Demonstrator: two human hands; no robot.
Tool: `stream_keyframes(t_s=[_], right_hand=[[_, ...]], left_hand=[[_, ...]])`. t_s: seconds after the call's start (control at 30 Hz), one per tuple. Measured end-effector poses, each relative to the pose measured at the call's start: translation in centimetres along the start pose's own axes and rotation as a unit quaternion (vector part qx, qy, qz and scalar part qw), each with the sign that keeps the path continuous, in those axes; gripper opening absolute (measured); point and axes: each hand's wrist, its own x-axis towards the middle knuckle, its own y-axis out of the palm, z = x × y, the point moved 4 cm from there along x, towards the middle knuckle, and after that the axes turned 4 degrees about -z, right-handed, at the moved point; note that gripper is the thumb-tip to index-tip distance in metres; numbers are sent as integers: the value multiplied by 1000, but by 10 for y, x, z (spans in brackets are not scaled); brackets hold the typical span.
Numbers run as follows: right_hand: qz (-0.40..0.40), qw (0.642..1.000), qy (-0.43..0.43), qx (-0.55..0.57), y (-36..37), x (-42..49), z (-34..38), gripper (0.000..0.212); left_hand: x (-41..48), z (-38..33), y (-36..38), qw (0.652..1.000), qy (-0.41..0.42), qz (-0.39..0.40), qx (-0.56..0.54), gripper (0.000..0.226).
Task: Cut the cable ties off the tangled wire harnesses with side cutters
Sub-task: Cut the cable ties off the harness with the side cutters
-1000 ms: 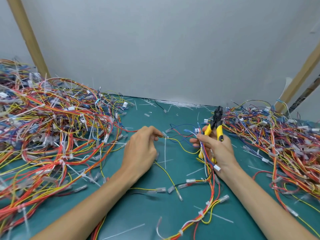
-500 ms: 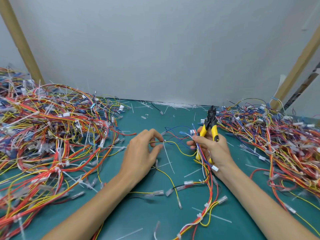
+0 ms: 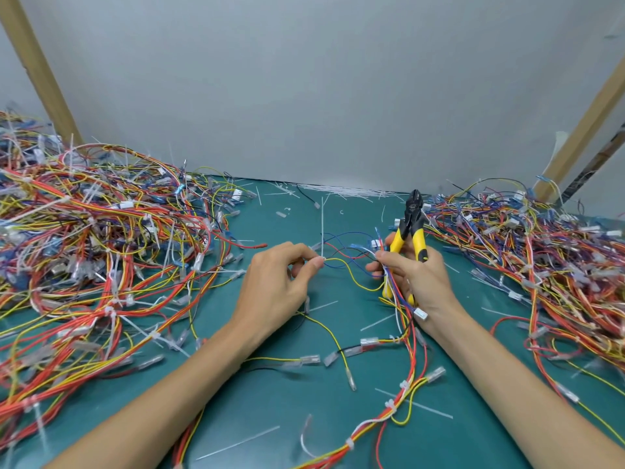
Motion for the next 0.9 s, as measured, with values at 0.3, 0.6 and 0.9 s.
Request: stream_keyframes(t_s=[0.3, 0.6, 0.9], right_hand=[[5, 998, -16, -55, 5, -4, 3, 12], [-15, 999, -1, -51, 4, -3, 1, 8], [-33, 997, 25, -69, 4, 3, -4, 12]], left_hand=[[2, 5, -1, 990, -94, 23, -100, 25], [3, 13, -3, 990, -100, -3, -97, 34], [5, 22, 5, 975, -125, 0, -185, 39]])
